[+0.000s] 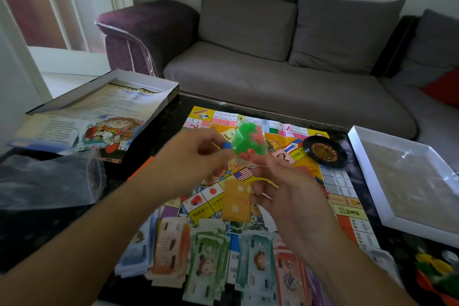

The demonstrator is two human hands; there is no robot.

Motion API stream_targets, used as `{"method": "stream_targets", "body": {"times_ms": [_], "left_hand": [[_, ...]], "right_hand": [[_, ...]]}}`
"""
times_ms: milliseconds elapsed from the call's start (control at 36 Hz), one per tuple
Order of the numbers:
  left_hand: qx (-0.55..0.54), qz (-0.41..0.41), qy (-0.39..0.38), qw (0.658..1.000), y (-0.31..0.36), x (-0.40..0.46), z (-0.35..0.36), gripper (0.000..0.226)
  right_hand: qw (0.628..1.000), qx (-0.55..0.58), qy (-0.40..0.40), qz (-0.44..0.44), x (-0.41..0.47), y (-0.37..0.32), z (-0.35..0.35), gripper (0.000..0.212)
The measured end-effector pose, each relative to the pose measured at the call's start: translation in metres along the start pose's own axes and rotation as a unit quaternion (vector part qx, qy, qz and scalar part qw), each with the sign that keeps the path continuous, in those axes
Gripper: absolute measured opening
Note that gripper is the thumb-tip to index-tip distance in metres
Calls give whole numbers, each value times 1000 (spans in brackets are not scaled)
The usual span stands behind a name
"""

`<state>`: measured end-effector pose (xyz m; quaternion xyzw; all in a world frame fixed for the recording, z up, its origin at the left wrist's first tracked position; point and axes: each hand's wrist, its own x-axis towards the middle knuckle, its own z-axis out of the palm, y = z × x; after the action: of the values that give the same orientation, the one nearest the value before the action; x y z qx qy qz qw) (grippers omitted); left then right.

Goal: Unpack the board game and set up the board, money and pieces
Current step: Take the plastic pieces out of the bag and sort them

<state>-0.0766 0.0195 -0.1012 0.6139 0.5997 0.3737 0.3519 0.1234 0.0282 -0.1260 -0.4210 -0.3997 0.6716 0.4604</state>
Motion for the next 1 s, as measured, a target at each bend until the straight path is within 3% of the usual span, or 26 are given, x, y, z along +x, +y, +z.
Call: {"method": "stream_targets", "body": {"times_ms": [83,194,278,417,528,611,694,750,833,1000], "left_hand": [[-77,-86,32,993,-15,8,-23,11],[-132,-171,50,975,-38,17,-42,13],[-133,-200,63,969,-49,22,-47,12],[-128,-250,71,957,-53,31,-47,15],[-156,-343,81,923,-59,49,-44,13],[-146,-378,53,913,-74,54,-43,11],[-133,-402,48,905,-79,65,-38,12],[-65,-351,54,932,-84,69,-33,14],[115,-188,40,975,-94,61,-22,11],[294,-135,27,946,-97,56,-9,20]], "right_hand": [[997,-77,12,-9,2,3,-4,18],[971,-236,17,-35,9,10,0,20],[914,-398,3,-76,23,17,9,25],[820,-558,-26,-124,58,33,36,20],[763,-639,-21,-92,85,47,57,18],[729,-681,-14,-67,94,54,70,23],[705,-705,-14,-76,94,57,77,15],[701,-708,-14,-84,92,58,78,17],[707,-701,-8,-93,89,57,78,13],[751,-644,-9,-144,76,48,57,8]]}}
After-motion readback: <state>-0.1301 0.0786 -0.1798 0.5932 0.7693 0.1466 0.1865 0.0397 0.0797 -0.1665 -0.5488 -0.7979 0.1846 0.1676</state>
